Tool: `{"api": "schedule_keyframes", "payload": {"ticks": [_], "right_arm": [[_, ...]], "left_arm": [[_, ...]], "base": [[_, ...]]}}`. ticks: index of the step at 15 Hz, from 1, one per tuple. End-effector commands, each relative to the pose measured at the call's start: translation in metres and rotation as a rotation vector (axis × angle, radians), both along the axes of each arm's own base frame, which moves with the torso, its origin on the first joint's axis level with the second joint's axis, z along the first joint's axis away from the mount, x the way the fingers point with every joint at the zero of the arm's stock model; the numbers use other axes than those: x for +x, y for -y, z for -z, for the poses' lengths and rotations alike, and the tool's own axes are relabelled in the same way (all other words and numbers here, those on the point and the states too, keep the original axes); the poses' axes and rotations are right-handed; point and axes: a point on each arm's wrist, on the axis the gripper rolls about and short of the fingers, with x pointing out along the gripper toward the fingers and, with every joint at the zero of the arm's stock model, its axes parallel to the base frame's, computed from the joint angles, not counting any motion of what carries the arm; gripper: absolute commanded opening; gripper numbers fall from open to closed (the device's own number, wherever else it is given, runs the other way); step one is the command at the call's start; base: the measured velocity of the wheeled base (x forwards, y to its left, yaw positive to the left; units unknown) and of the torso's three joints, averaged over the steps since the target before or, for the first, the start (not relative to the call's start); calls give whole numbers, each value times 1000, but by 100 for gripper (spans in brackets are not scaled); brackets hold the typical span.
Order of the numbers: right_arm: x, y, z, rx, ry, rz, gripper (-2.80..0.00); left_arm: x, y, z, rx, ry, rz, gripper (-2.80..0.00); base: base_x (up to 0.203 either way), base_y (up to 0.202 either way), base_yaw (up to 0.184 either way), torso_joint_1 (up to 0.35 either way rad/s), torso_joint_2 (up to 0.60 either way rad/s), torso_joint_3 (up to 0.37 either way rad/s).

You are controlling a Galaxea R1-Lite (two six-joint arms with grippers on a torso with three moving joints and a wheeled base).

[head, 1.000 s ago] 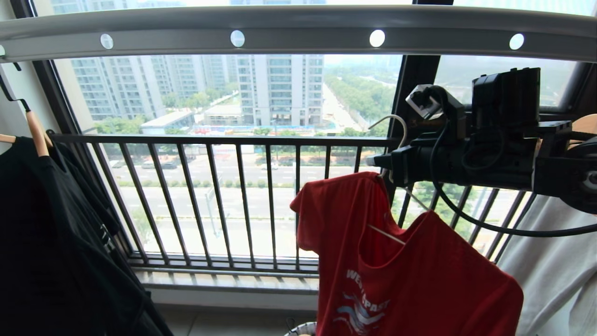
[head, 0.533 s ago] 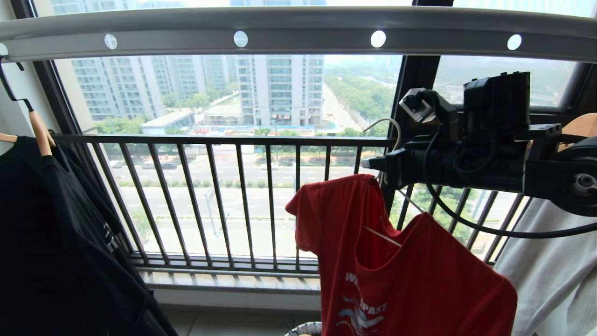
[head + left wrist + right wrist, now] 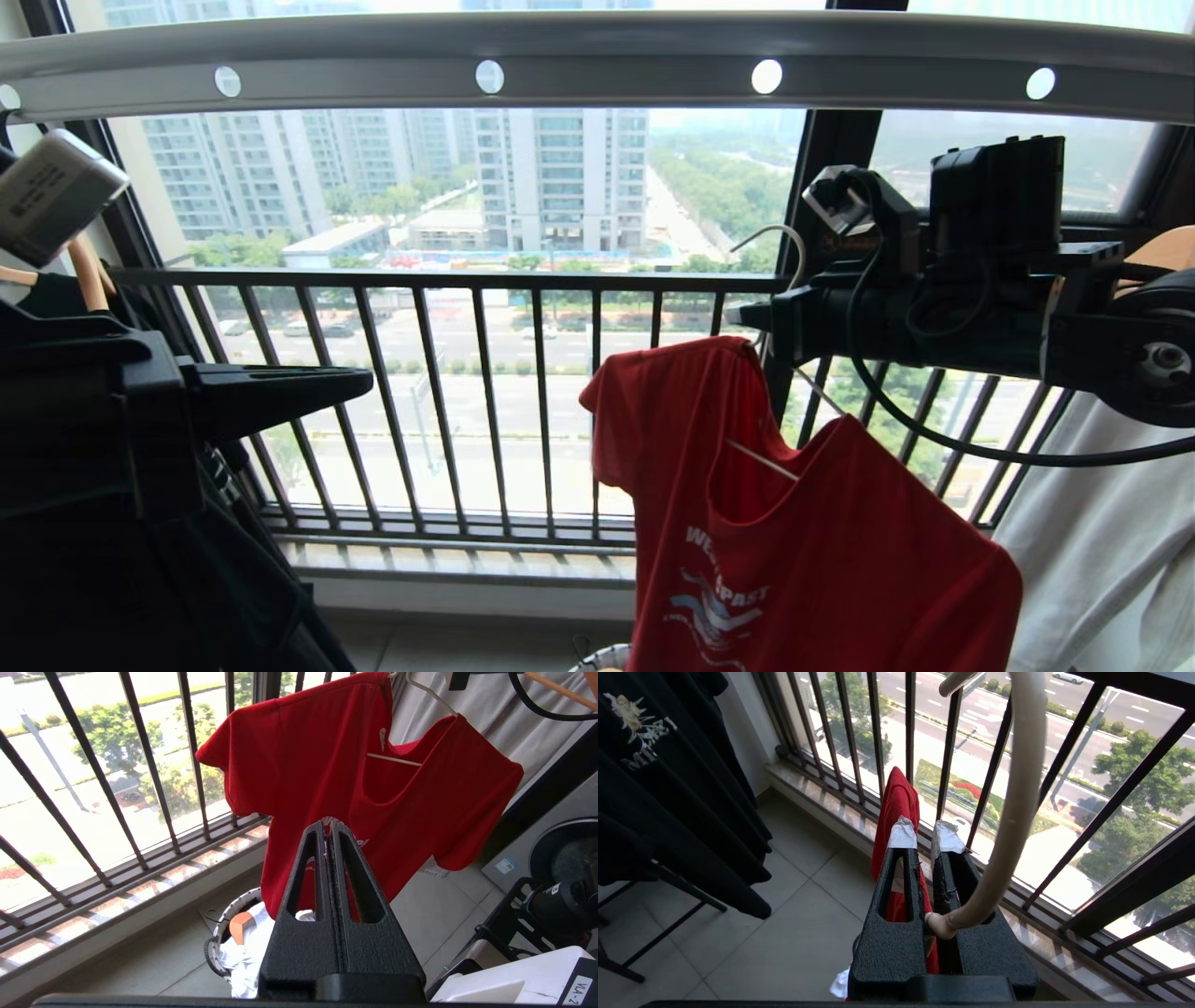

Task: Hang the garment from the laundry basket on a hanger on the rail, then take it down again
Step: Take the clothes off the clothes rack

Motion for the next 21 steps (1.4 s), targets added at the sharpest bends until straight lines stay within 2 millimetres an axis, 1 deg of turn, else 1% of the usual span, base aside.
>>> {"api": "schedule_keyframes", "payload": {"ticks": [1,3,4,6,7,8,9,12,14,16,19,21], "right_arm": [[1,-1,-4,41,-11,11,-280],[1,-1,-8,75,-21,19,-280],[1,-1,-10,90,-27,23,-280],[1,-2,-10,96,-29,23,-280],[2,-3,-9,96,-33,23,-280],[4,-5,-5,96,-45,27,-280],[5,-9,-3,104,-60,28,-280],[7,-21,1,120,-82,54,-280],[5,-25,0,144,-97,51,-280],[2,-27,-2,148,-94,46,-280],[-5,-27,-9,171,-88,37,-280],[-8,-26,-13,178,-80,36,-280]], "left_arm": [[65,63,32,83,-184,158,-280],[82,97,51,134,-226,247,-280],[89,108,61,156,-242,274,-280],[103,128,74,167,-233,300,-280],[105,133,74,154,-211,305,-280],[101,136,73,151,-213,312,-280],[97,140,72,152,-211,310,0],[90,152,69,166,-155,241,0],[82,169,67,178,-100,105,0],[87,181,70,151,-44,20,0],[94,185,69,141,35,-121,0],[95,184,66,169,93,-182,0]], "base": [[0,0,0,0,0,0],[0,0,0,0,0,0],[0,0,0,0,0,0],[0,0,0,0,0,0],[0,0,0,0,0,0],[0,0,0,0,0,0],[0,0,0,0,0,0],[0,0,0,0,0,0],[0,0,0,0,0,0],[0,0,0,0,0,0],[0,0,0,0,0,0],[0,0,0,0,0,0]]}}
